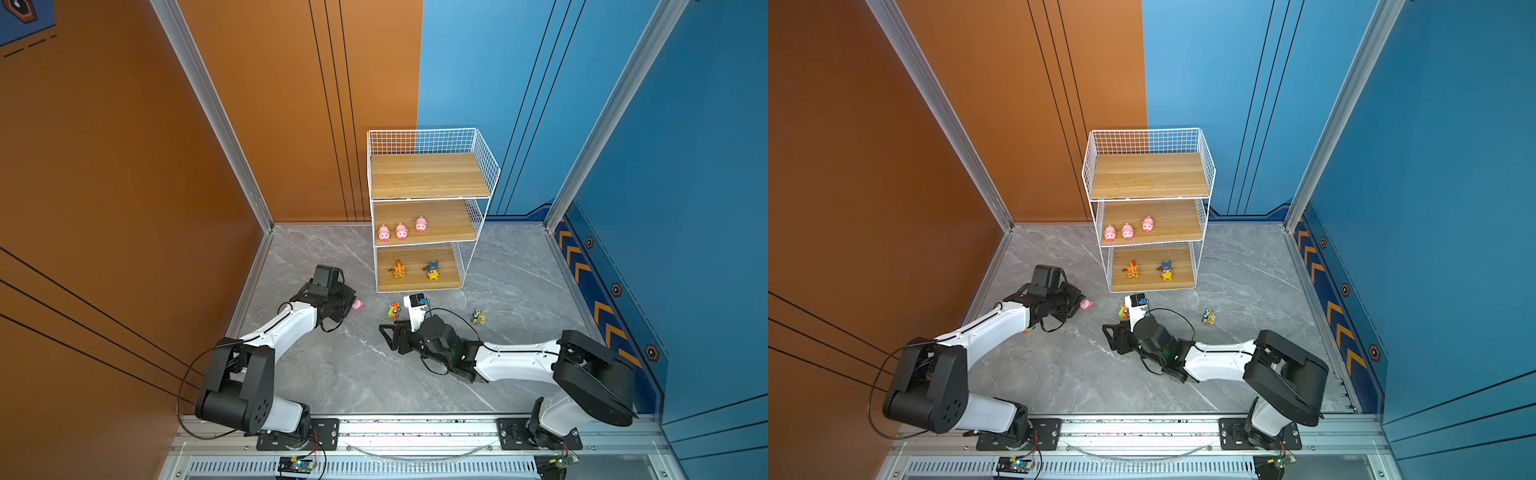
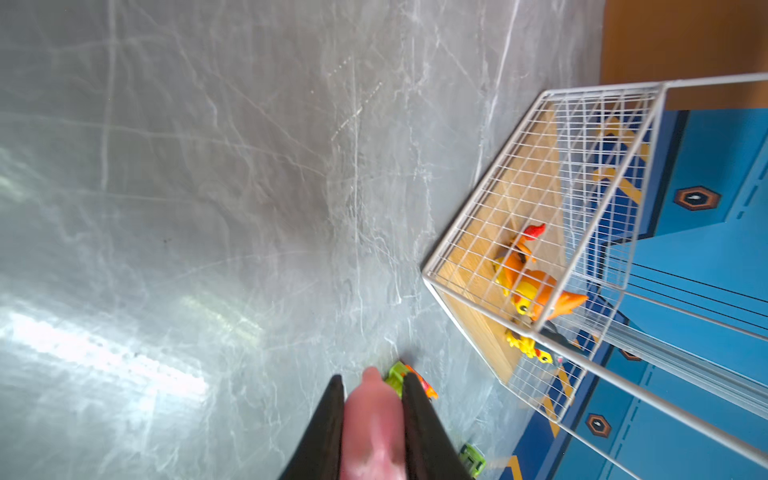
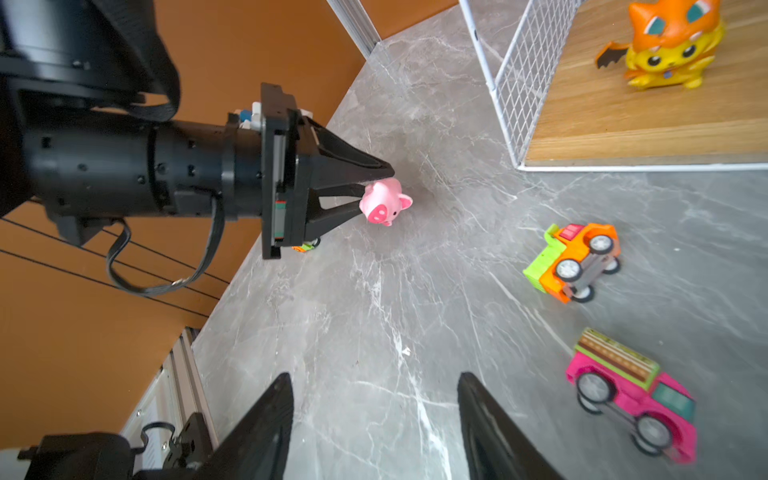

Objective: Place and organize the plastic toys onto the shelf
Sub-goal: 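Lift the pig with the left gripper while the right gripper moves toward it, then close the right gripper on the pig and open the left gripper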

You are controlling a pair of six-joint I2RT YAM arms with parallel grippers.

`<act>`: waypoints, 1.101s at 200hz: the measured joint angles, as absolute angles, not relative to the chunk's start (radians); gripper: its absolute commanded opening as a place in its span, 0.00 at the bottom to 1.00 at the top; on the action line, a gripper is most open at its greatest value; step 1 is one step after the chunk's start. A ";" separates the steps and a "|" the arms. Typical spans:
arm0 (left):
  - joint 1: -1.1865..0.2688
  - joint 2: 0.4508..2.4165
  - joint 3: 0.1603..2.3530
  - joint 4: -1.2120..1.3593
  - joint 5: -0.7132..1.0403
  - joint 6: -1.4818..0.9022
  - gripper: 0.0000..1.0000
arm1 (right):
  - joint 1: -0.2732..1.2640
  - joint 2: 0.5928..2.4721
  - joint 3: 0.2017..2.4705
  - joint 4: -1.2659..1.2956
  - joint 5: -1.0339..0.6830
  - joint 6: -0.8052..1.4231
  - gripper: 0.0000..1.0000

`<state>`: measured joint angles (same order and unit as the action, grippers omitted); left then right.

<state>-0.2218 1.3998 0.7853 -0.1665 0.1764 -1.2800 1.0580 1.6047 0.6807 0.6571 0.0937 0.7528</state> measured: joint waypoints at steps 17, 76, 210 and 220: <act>-0.222 1.380 0.776 -0.162 0.189 -1.287 0.25 | 1.060 1.630 0.690 0.685 0.110 0.765 0.64; -0.222 1.354 0.767 -0.118 0.231 -1.316 0.26 | 1.056 1.735 0.773 0.801 0.133 0.768 0.64; -0.237 1.291 0.751 -0.059 0.280 -1.366 0.26 | 1.005 1.948 0.981 0.843 0.136 0.814 0.55; -0.239 1.291 0.750 -0.056 0.282 -1.371 0.26 | 1.002 1.954 0.986 0.846 0.136 0.819 0.52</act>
